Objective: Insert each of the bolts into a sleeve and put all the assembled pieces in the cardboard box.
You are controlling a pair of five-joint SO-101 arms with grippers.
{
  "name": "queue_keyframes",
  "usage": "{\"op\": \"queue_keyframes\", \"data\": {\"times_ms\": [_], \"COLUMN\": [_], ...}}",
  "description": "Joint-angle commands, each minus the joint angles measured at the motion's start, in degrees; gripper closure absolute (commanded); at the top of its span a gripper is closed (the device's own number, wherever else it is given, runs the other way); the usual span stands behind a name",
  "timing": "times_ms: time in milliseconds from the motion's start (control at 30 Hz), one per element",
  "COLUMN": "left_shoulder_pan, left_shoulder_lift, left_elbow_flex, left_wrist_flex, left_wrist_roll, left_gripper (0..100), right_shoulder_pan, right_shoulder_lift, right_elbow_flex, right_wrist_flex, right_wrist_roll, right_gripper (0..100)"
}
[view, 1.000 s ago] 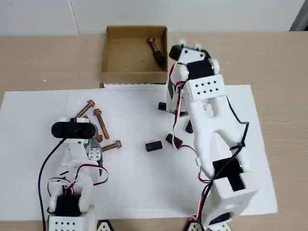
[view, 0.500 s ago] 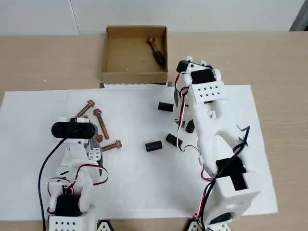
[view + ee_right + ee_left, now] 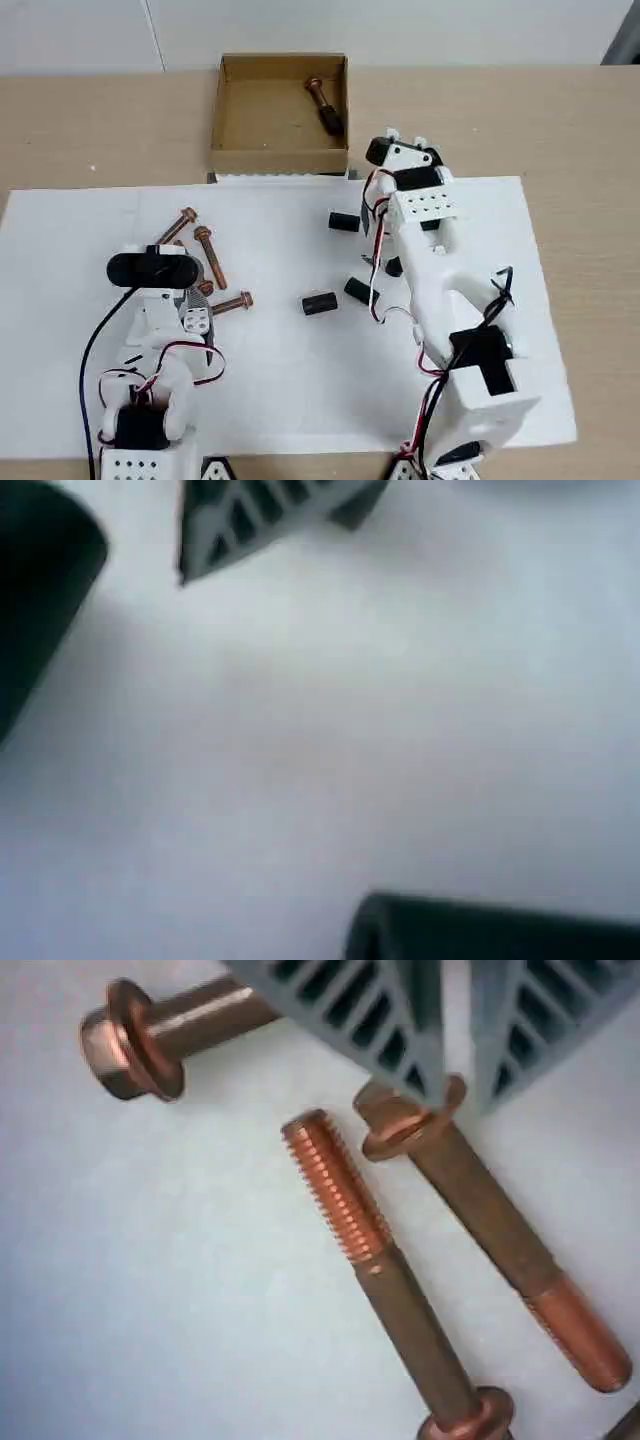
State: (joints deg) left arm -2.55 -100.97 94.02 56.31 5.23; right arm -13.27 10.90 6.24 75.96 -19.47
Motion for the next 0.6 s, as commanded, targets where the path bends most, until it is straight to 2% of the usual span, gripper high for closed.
{"op": "queue_keyframes", "data": {"times_ms": [0, 233, 300, 400, 567], "left_shoulder_pan": [0.09, 0.09, 0.09, 0.09, 0.09], "left_shoulder_lift": [-0.53, -0.53, -0.53, -0.53, -0.53], "left_elbow_flex": [-0.31, -0.31, -0.31, -0.31, -0.31], "left_wrist_flex": [-0.18, -0.18, -0.18, -0.18, -0.18], "left_wrist_roll": [-0.44, -0.44, -0.44, -0.44, -0.44], "left_gripper": [99, 99, 99, 99, 99], "right_shoulder_pan": [1.98, 3.21, 3.03, 3.03, 3.03], "right_shoulder_lift": [-0.31, 4.35, 4.44, 4.35, 4.26], "right_elbow_flex": [-0.26, -0.44, -0.44, -0.44, -0.53], "right_wrist_flex": [-1.36, -1.45, -1.98, -3.65, -3.82], "right_wrist_roll": [-0.26, -0.53, -0.53, -0.35, -0.26], "right_gripper": [79.0, 79.5, 84.6, 98.1, 99.6]}}
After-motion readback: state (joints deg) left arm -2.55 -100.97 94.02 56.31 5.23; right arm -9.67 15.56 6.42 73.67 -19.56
